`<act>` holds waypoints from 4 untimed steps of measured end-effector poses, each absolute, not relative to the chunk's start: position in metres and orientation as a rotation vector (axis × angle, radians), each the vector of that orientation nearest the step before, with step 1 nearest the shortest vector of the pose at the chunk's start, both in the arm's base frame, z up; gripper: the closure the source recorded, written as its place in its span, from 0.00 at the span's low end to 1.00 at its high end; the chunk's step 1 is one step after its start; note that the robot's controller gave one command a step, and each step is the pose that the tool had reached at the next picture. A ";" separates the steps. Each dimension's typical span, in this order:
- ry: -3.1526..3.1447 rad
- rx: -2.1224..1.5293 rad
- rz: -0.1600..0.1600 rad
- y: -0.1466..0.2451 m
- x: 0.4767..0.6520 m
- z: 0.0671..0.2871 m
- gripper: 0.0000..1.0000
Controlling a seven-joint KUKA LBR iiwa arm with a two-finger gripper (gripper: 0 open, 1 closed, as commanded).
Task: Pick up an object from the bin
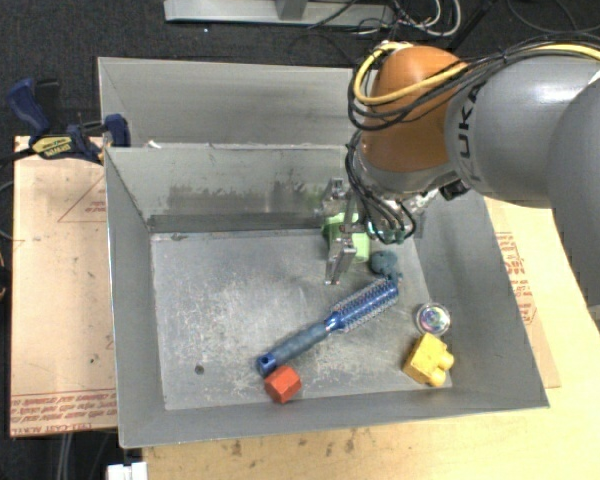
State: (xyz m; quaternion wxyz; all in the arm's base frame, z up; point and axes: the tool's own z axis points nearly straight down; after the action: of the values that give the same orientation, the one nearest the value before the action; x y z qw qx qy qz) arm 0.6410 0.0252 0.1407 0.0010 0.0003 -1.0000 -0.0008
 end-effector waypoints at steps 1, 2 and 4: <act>-3.130 0.221 -0.001 -0.029 0.577 0.086 0.00; -3.166 0.370 0.003 -0.001 0.505 0.081 0.00; -3.132 0.507 0.003 0.034 0.488 0.077 0.00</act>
Offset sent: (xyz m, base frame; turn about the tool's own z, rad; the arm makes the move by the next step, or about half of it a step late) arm -0.0623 -0.0523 -0.0525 -0.1458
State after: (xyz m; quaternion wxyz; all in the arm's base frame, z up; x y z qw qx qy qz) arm 0.4885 0.0336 0.0775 -0.0154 0.1599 -0.9870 0.0008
